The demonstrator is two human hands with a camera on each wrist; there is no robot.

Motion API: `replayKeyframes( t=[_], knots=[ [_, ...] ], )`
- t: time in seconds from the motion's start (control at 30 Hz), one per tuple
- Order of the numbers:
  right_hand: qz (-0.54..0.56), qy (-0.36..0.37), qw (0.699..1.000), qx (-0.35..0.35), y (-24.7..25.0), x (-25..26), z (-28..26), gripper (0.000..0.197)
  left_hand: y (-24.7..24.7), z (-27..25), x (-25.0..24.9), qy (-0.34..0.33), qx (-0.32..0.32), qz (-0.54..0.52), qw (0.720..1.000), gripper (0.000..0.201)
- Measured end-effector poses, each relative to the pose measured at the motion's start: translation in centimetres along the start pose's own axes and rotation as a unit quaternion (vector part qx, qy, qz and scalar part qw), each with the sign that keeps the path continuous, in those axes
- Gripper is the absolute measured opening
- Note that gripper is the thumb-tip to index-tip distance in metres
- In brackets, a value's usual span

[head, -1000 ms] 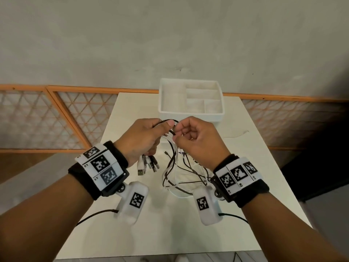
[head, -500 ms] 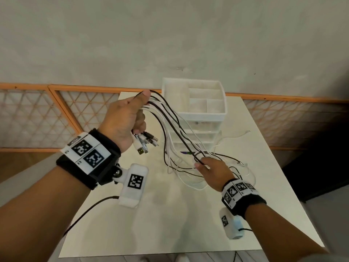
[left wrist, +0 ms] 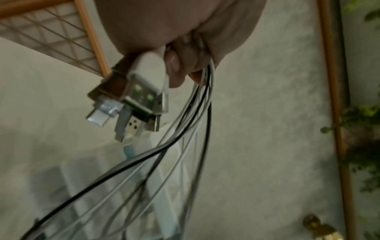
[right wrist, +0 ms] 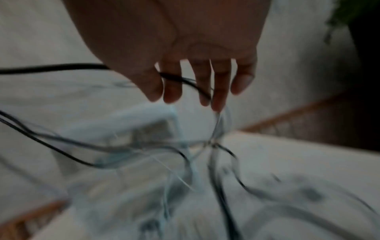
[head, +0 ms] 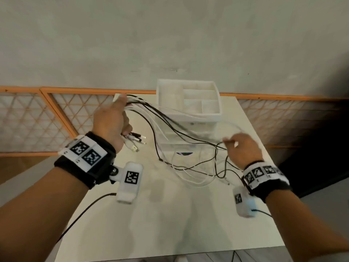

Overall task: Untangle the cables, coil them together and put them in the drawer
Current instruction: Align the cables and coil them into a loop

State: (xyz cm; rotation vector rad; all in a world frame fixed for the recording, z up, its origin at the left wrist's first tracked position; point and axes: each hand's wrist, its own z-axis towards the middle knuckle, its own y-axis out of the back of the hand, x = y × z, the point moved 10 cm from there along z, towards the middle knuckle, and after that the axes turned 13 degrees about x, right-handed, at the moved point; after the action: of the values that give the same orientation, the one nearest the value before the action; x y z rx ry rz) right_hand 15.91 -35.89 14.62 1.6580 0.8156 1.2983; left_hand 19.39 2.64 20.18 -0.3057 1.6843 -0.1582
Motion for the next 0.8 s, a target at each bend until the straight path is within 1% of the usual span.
replayKeyframes(
  t=[0.03,0.07,0.1,0.13,0.17,0.2,0.23,0.3,0.33,0.4,0.47,0.5,0.57,0.6,0.63,0.67,0.73,0.77,0.8],
  knots=[
    [-0.034,-0.049,0.993,0.101,-4.0,-2.4,0.1,0.03,0.1,0.0,-0.7,-0.009,-0.001,-0.012,1.0,0.034],
    [-0.06,-0.067,0.979,0.183,-7.2,-3.9,-0.6,0.025,0.0,0.1,-1.1,-0.017,0.008,-0.011,1.0,0.035],
    [-0.07,-0.061,0.968,0.232,-9.4,-4.4,-1.2,0.02,-0.3,0.0,-1.3,-0.022,0.021,0.0,1.0,0.035],
    [-0.067,-0.051,0.964,0.254,-10.5,-4.3,-1.7,0.016,-0.8,0.0,-1.2,-0.023,0.035,0.019,0.999,0.036],
    [-0.045,-0.039,0.965,0.256,-10.6,-3.5,-2.1,0.015,-1.2,-0.2,-0.8,-0.018,0.045,0.038,0.998,0.038],
    [-0.018,-0.032,0.97,0.242,-9.9,-2.5,-2.2,0.016,-1.6,-0.3,-0.3,-0.009,0.052,0.053,0.997,0.039],
    [0.004,-0.016,0.977,0.213,-8.5,-1.1,-2.1,0.015,-2.0,-0.5,0.3,0.001,0.056,0.064,0.996,0.038],
    [0.028,0.033,0.986,0.158,-4.6,2.8,-1.9,0.017,-2.5,-0.6,1.1,0.015,0.06,0.081,0.995,0.039],
    [0.043,0.062,0.987,0.139,-2.5,5.0,-2.3,0.021,-2.7,-0.7,1.3,0.019,0.064,0.092,0.994,0.04],
    [0.086,0.132,0.982,0.103,1.4,9.6,-3.7,0.032,-3.3,-0.7,1.7,0.026,0.077,0.112,0.99,0.043],
    [0.13,0.205,0.969,0.055,4.2,13.8,-5.1,0.044,-4.3,-0.9,1.6,0.023,0.099,0.138,0.985,0.044],
    [0.142,0.243,0.959,0.033,5.0,15.7,-5.9,0.052,-5.0,-1.2,1.5,0.021,0.116,0.156,0.981,0.044],
    [0.126,0.296,0.946,0.023,4.6,18.6,-6.8,0.078,-6.8,-1.9,1.1,0.02,0.162,0.182,0.97,0.046],
    [0.093,0.307,0.947,0.031,3.5,19.5,-6.8,0.088,-7.8,-2.4,1.0,0.023,0.188,0.192,0.963,0.048],
    [0.059,0.308,0.949,0.038,2.4,20.1,-6.7,0.09,-8.7,-2.9,0.9,0.027,0.212,0.202,0.956,0.05],
    [0.04,0.301,0.952,0.036,1.4,20.2,-6.3,0.082,-9.4,-3.3,0.9,0.028,0.235,0.215,0.947,0.051],
    [0.061,0.285,0.957,0.013,0.3,19.4,-5.3,0.044,-10.1,-3.8,0.6,0.017,0.261,0.254,0.931,0.049],
    [0.079,0.268,0.96,0.009,-0.4,18.4,-4.6,0.031,-10.0,-3.9,0.4,0.008,0.258,0.268,0.928,0.047],
    [0.083,0.242,0.966,0.023,-1.5,17.1,-3.7,0.029,-9.5,-3.7,0.2,-0.001,0.247,0.275,0.929,0.045]
  ],
)
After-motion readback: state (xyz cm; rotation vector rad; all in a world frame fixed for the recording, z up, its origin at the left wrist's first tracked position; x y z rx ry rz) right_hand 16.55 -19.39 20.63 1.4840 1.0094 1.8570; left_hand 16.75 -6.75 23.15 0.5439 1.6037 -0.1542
